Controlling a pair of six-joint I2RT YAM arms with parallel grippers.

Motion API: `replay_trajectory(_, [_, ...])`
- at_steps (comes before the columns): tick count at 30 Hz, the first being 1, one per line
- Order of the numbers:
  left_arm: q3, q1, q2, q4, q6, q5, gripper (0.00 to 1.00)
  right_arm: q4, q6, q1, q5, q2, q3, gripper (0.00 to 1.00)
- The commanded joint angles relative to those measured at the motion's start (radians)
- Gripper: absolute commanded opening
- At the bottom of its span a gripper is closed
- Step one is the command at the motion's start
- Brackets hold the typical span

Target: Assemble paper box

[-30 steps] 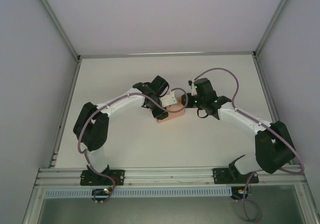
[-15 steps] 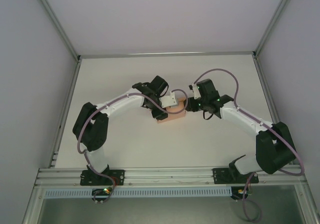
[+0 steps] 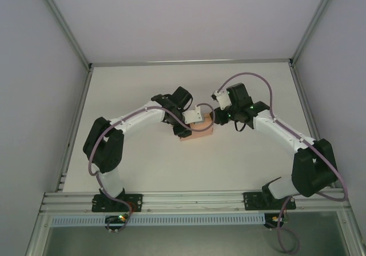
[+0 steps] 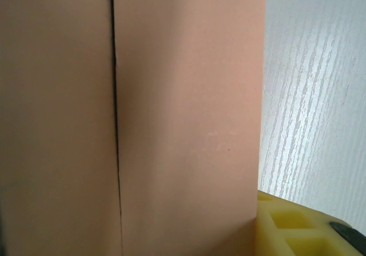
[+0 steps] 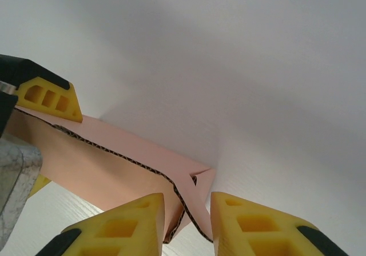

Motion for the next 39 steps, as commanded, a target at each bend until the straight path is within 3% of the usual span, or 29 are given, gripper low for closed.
replay_trajectory(1, [-0.009, 0.009, -0.023, -0.031, 0.023, 0.020, 0.42, -0.043, -0.021, -0.005, -0.029, 0.032, 0.025, 0.27])
replay_trajectory(6, [-0.009, 0.008, -0.026, -0.029, 0.023, 0.011, 0.42, -0.074, -0.017, -0.006, -0.031, 0.047, 0.045, 0.19])
replay_trajectory(8, [-0.009, 0.009, -0.028, -0.027, 0.020, 0.010, 0.42, -0.069, -0.003, -0.005, -0.015, 0.044, 0.040, 0.06])
replay_trajectory(10, [-0.008, 0.009, -0.025, -0.024, 0.016, 0.009, 0.42, -0.052, 0.025, -0.006, -0.016, 0.035, 0.036, 0.00])
replay_trajectory(20, [-0.006, 0.005, -0.014, 0.005, -0.014, 0.002, 0.42, 0.020, 0.293, 0.017, -0.026, -0.005, -0.060, 0.00])
replay_trajectory(25, [0.006, 0.004, -0.006, 0.001, -0.017, -0.001, 0.42, 0.091, 0.299, 0.059, 0.083, -0.024, -0.148, 0.00])
replay_trajectory(31, [0.017, 0.001, -0.003, 0.000, -0.028, -0.001, 0.42, 0.170, 0.364, 0.088, 0.126, -0.011, -0.211, 0.00])
replay_trajectory(39, [0.017, -0.002, -0.007, -0.002, -0.033, -0.019, 0.43, 0.270, 0.299, 0.112, 0.207, -0.028, -0.326, 0.00])
